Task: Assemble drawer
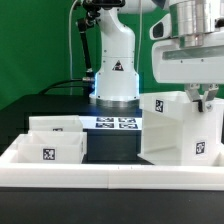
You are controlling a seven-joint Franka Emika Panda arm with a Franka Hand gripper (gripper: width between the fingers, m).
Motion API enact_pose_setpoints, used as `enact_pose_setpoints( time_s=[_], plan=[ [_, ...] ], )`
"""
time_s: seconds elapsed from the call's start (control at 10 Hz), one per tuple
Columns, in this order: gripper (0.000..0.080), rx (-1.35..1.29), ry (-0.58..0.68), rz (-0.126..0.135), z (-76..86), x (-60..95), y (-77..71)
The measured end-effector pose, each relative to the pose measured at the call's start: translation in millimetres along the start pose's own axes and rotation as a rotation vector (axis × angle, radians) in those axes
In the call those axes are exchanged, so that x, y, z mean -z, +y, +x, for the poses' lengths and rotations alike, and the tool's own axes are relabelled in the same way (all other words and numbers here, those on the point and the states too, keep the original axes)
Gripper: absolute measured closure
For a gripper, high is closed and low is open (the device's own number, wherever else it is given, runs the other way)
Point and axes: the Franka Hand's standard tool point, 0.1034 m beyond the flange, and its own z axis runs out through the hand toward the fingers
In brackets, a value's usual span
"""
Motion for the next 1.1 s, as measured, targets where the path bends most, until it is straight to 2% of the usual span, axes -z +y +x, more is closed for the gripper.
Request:
enact_pose_setpoints(
  time_s=[0.6, 0.9, 1.1],
  plan=[
    [0.0761, -0.300, -0.021, 0.014, 5.2, 0.2, -3.4],
    [0.0761, -0.421, -0.034, 0.017, 13.3, -2.8, -20.4],
    [0.0761, -0.412, -0.031, 0.033, 19.9, -4.4, -33.1]
  ],
)
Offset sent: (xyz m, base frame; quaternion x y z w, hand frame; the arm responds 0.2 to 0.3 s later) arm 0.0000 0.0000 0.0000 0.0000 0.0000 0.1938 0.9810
